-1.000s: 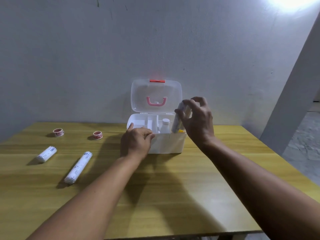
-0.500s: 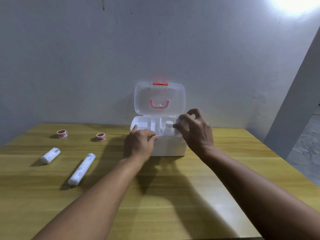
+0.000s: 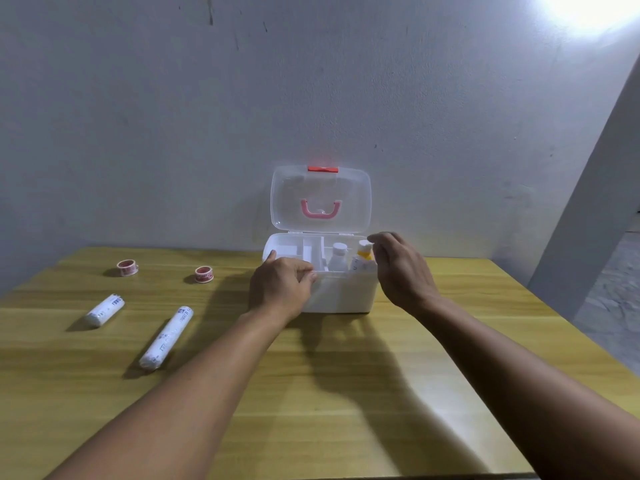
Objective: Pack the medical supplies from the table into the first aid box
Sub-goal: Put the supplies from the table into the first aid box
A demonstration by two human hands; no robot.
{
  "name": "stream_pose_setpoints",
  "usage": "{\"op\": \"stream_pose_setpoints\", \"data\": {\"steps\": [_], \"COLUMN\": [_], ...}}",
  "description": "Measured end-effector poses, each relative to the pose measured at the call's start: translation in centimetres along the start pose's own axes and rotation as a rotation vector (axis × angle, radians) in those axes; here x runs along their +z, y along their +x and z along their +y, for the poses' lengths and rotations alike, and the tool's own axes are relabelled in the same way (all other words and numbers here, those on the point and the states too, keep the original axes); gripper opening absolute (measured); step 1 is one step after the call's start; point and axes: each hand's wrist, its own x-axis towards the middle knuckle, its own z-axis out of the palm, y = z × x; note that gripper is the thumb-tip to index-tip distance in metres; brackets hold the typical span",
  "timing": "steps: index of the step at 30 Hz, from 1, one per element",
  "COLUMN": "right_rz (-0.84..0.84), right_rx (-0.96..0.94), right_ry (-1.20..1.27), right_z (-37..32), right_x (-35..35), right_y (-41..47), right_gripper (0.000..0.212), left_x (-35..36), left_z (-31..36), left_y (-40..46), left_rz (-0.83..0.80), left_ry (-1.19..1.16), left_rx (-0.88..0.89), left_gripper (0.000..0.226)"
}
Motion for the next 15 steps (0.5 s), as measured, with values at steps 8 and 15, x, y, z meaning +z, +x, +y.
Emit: {"op": "stream_pose_setpoints", "data": {"steps": [8,15], "right_rz": [-0.406,-0.392], "right_rx": [0.050,0.028], "right_ry": [0.048,-0.015], "right_z": [0.6,0.4], "right_x": [1.5,2.2], "right_y": [-0.8,-1.0], "right_gripper": [0.073,0.082], "left_x": [-1.9,-7.5], "left_z": [-2.7,-6.7], "left_y": [-0.3,-2.1], "left_rz": [0.038,-0.001], "left_ry": [0.146,0.455], "left_rx": [0.151,-0.269], "left_gripper": [0.051,0.039]}}
